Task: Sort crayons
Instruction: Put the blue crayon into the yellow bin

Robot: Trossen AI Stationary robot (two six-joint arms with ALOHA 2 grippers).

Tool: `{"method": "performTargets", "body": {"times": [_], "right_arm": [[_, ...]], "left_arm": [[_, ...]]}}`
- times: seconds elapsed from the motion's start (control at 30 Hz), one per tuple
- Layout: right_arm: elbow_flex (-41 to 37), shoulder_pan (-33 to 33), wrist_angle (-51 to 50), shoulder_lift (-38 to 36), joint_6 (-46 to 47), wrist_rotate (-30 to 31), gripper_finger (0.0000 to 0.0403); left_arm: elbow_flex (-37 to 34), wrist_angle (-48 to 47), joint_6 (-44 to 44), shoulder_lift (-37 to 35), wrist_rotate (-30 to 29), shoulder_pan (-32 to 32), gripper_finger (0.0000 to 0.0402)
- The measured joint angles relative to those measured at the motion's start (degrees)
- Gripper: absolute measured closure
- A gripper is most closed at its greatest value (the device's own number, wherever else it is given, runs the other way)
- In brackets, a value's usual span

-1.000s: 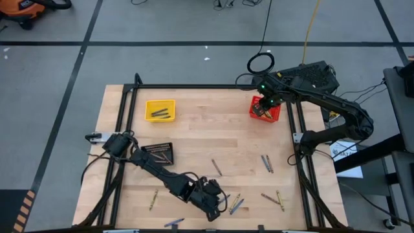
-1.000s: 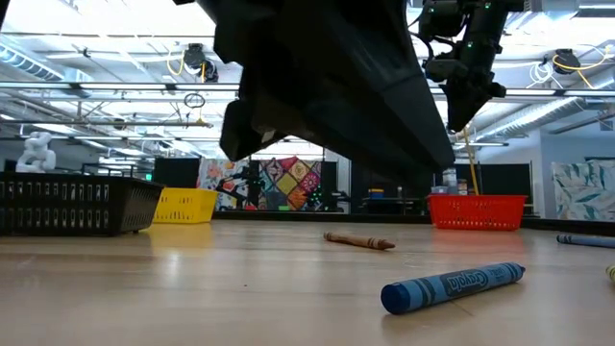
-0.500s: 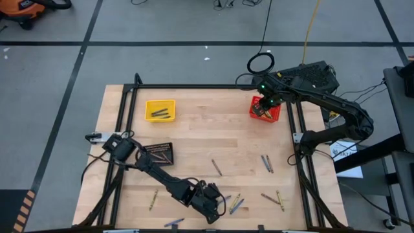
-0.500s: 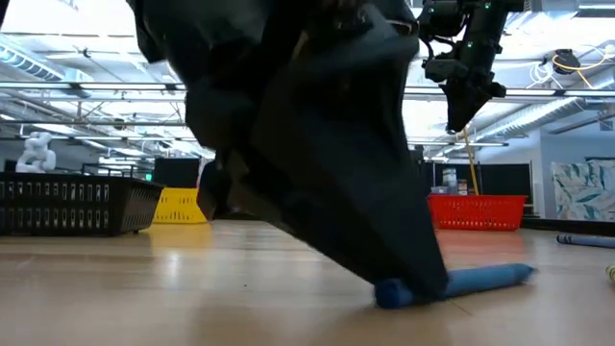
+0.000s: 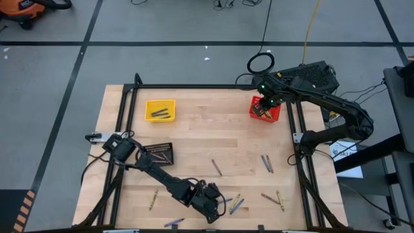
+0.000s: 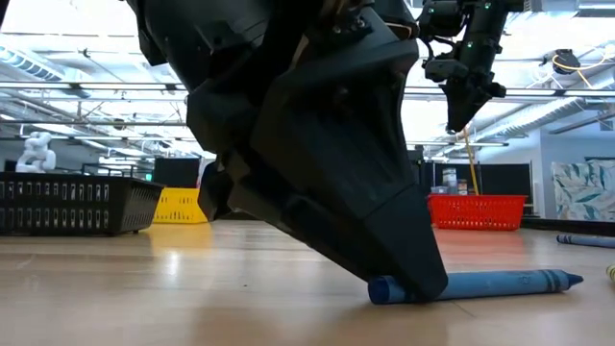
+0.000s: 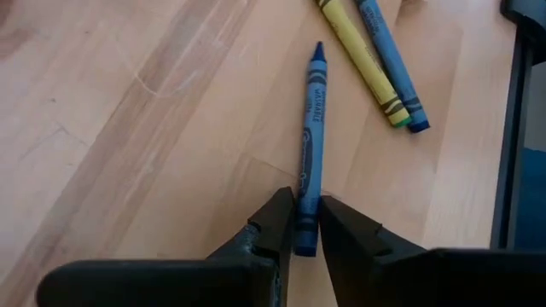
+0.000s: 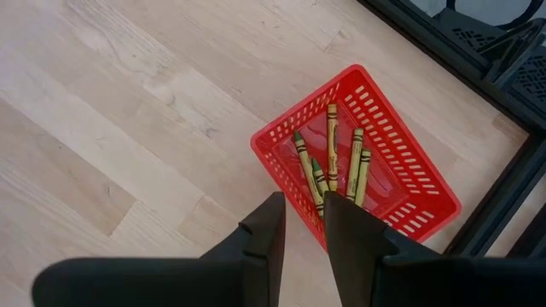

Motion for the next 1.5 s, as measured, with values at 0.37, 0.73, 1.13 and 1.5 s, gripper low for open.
{"method": "performTargets", "body": {"times": [0.37,0.73,1.13,1.5], "right_arm": [[0.00,0.00,0.02,0.00,-0.17,0.00,0.0332],[0.00,0.00,0.39,0.00,-0.20,0.00,0.0332],[0.00,0.00,0.51,0.00,-1.30,0.00,0.0332],[-3.26,-0.01,1.57,0.00,-2.26,0.00,0.0332]], "left_arm": [[0.16,-1.60,-0.05,2.66,-0.28,0.22,0.0334],[0.08,-1.36,-0.12,2.86,-0.03,0.22,0.0393],[-0.26,2.28,0.38,2.33,-0.39,0.11,0.0399],[-0.43,1.41,1.68,-0.45,-1.57,-0.04,0.0400]]}}
